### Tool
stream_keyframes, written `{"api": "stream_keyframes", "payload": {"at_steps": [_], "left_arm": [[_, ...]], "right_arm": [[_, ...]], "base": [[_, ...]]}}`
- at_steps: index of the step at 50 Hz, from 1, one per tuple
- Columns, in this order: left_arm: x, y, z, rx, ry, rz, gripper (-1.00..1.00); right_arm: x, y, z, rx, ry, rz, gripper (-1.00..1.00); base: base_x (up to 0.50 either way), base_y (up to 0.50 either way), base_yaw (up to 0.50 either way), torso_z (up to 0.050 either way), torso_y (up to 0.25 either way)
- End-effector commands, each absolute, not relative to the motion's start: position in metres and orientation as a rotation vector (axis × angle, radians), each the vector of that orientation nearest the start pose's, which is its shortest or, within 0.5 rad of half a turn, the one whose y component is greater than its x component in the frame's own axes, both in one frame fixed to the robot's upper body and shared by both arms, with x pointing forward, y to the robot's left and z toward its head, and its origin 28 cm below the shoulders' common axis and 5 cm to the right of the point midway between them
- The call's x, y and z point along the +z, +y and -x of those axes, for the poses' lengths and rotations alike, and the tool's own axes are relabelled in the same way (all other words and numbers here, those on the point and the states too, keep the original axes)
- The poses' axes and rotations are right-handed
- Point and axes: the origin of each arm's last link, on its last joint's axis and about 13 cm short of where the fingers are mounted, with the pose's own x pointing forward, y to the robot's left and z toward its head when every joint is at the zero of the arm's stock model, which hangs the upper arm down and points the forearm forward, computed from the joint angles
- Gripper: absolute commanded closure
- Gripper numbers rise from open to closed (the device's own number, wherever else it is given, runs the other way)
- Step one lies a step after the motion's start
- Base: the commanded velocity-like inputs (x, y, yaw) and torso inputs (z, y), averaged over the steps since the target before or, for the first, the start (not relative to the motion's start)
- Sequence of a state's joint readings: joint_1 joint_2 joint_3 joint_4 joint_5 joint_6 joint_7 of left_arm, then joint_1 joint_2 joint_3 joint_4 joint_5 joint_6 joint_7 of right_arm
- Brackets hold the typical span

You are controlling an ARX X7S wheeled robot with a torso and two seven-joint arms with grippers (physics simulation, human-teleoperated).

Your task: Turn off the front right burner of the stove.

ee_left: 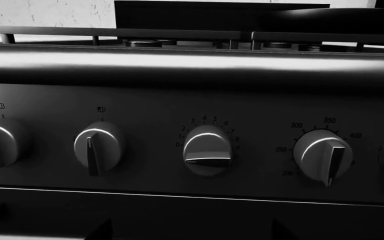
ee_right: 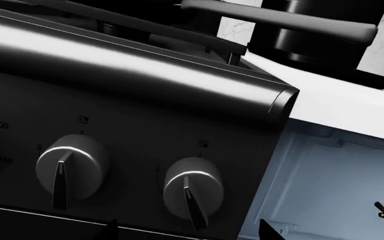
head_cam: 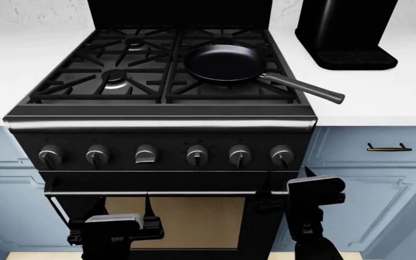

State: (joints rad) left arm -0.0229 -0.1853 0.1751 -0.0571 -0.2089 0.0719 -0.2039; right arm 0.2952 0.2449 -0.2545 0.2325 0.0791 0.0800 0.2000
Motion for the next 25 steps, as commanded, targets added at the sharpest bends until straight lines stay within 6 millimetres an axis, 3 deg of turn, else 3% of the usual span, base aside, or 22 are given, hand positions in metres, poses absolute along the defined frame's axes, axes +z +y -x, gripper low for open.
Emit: {"api": "stream_keyframes", "payload": {"at_steps": [1,25], "left_arm": [[0.008,0.217,-0.212,0.043,0.000,0.024,-1.00],[0.006,0.218,-0.211,0.049,0.006,0.022,-1.00]], "right_arm": [[0.022,-0.126,-0.284,-0.019,0.039,0.261,-1.00],[0.013,-0.132,-0.306,-0.030,0.056,0.321,-1.00]], "base": [[0.00,0.00,0.00,0.000,0.000],[0.00,0.00,0.00,0.000,0.000]]}}
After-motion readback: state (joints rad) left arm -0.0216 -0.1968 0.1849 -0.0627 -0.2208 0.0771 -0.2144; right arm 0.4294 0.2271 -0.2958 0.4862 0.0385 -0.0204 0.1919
